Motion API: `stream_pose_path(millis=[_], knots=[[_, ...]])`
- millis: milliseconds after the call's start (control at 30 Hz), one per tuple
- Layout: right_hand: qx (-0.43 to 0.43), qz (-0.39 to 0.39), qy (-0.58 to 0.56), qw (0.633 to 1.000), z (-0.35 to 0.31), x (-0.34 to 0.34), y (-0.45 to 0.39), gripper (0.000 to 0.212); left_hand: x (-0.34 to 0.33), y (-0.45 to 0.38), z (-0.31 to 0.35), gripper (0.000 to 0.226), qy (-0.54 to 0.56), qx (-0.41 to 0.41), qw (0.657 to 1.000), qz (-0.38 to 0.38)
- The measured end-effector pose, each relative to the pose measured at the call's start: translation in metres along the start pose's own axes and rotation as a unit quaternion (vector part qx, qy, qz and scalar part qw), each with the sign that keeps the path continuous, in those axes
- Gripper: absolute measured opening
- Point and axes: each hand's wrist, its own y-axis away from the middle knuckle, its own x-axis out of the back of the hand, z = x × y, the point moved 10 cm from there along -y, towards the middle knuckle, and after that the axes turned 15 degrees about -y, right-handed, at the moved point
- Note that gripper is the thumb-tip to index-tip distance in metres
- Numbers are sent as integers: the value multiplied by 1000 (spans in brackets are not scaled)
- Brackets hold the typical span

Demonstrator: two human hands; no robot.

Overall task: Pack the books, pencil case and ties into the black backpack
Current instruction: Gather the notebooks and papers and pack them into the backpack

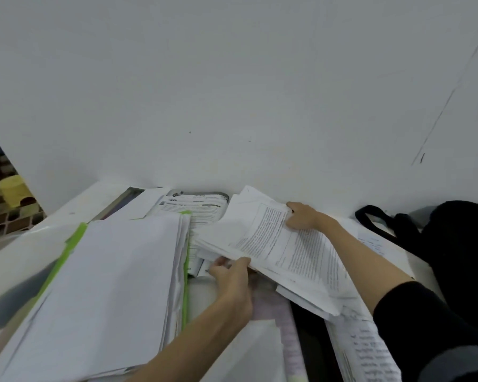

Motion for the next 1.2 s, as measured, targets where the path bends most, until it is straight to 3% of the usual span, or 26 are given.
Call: stream_pose_path(millis=[67,200,333,433,567,733,833,967,1067,1200], knots=[[7,11,-37,999,2,7,4,26,-1,-1,10,51,17,-35,999,16],[-3,24,-139,990,20,17,17,38,-5,-21,18,70,50,-34,998,5],[-16,25,-250,968,39,20,38,55,-28,-33,24,42,-57,-8,993,-98],[9,89,-351,932,42,39,54,48,-43,-24,65,37,-97,-92,980,-145],[96,170,-490,849,7,84,79,49,-68,8,151,29,-168,-256,932,-195],[233,259,-524,777,-44,126,117,37,-82,31,218,23,-212,-406,869,-188],[242,291,-489,786,-45,116,122,44,-76,24,216,23,-222,-418,868,-152],[232,284,-437,821,-44,88,120,55,-62,0,193,44,-213,-390,887,-129],[254,303,-404,825,-59,90,124,47,-59,-10,197,42,-187,-395,894,-105],[280,339,-393,808,-81,100,129,35,-68,-1,218,38,-181,-447,872,-84]])
